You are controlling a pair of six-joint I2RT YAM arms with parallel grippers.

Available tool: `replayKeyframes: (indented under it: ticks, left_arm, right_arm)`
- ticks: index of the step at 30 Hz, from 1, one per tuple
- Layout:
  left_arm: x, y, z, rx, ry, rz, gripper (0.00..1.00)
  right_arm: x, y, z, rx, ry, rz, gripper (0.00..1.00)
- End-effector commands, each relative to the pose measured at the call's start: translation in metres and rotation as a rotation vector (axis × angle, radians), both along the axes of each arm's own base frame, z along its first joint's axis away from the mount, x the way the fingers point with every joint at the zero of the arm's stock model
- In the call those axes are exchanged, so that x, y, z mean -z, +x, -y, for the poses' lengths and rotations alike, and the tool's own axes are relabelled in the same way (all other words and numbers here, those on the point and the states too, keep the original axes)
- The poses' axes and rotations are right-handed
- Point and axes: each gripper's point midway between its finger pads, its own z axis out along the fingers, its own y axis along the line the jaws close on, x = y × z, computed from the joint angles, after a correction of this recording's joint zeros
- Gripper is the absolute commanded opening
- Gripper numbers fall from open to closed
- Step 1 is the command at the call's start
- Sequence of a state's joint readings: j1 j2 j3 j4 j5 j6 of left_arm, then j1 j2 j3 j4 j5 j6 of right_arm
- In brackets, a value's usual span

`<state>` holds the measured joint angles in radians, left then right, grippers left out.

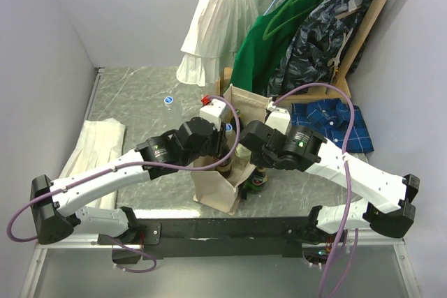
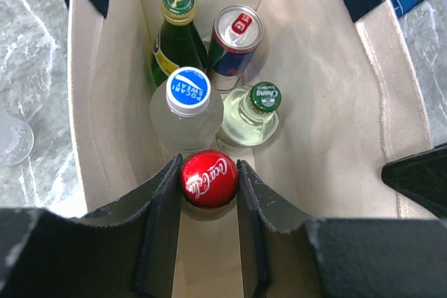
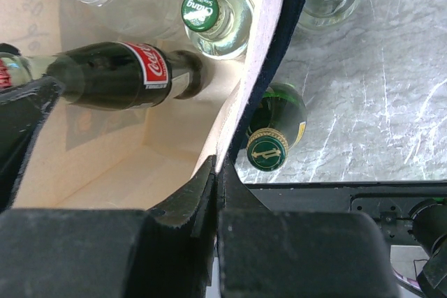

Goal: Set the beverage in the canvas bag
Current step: Place the drink in the canvas bag.

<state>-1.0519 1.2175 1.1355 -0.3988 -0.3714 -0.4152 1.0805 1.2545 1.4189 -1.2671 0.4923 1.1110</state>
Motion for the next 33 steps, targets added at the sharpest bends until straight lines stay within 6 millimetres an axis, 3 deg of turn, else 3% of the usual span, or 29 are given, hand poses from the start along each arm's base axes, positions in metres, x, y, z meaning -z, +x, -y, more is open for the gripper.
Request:
replayKeyframes:
  ticks: [1, 13, 18, 21, 33]
  left_arm:
    - [-0.066, 0.007, 0.016, -0.007, -0.235, 0.117, 0.01]
    - [-0.043, 0.011, 0.018, -0.017, -0.175, 0.091, 0.01]
    - [-0.032, 0.013, 0.015, -0.034, -0.133, 0.083, 0.01]
    - [-0.029, 0.016, 0.014, -0.047, -0.112, 0.081, 0.06]
    - [-0.003, 0.015, 0.005, -0.084, -0.016, 0.035, 0.06]
  right_arm:
    - [-0.012, 0.005, 0.005, 0.024, 0.015, 0.056, 0.0]
    - [-0.013, 0.008, 0.004, 0.02, 0.002, 0.059, 0.0]
    - [-0.014, 0.009, 0.003, 0.022, 0.001, 0.062, 0.0]
    - [-0.015, 0.009, 0.004, 0.024, -0.001, 0.063, 0.0]
    - [-0.012, 0.007, 0.005, 0.026, 0.006, 0.06, 0.0]
